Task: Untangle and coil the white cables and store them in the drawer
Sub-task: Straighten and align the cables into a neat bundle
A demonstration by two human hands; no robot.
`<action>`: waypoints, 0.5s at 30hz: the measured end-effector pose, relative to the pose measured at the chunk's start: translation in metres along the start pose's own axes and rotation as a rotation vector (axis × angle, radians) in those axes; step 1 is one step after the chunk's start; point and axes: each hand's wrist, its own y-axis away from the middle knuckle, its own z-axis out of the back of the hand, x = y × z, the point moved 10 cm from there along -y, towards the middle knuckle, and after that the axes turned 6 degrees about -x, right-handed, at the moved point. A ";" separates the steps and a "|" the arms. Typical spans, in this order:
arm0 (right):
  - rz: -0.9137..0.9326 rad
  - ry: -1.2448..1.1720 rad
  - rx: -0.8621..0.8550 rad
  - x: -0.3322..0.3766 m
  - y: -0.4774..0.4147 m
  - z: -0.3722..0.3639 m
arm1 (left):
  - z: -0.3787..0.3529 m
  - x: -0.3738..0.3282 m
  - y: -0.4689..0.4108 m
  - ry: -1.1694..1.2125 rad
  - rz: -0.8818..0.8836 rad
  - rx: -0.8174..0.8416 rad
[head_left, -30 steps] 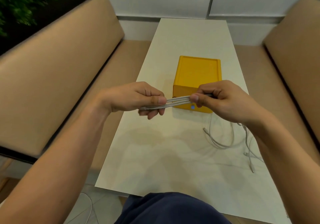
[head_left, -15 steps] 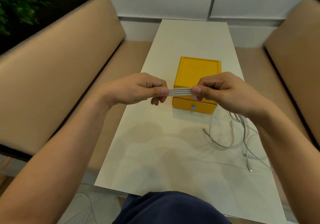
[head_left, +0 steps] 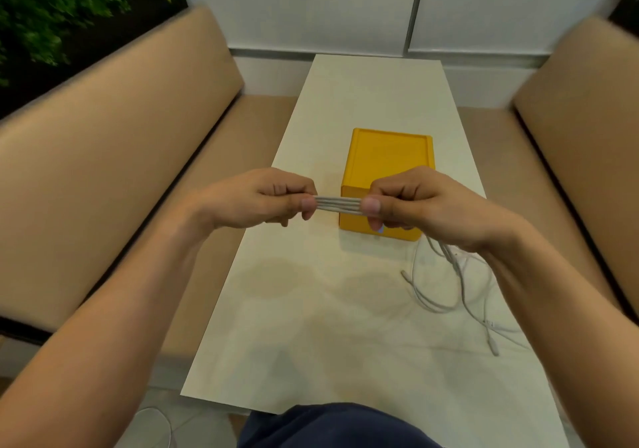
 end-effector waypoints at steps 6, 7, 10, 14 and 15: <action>0.021 -0.096 -0.047 -0.005 -0.001 0.009 | 0.010 -0.023 0.004 0.286 -0.126 -0.031; 0.023 -0.051 -0.065 -0.003 -0.001 0.011 | 0.010 -0.023 0.003 0.271 -0.122 -0.039; 0.066 0.053 -0.095 0.006 0.000 0.013 | 0.010 -0.019 0.000 0.212 -0.100 -0.052; 0.121 0.178 -0.140 0.011 0.002 0.013 | 0.009 -0.012 0.000 0.215 -0.059 -0.047; 0.168 0.286 -0.163 0.014 0.002 0.012 | 0.009 -0.011 0.001 0.226 -0.050 -0.047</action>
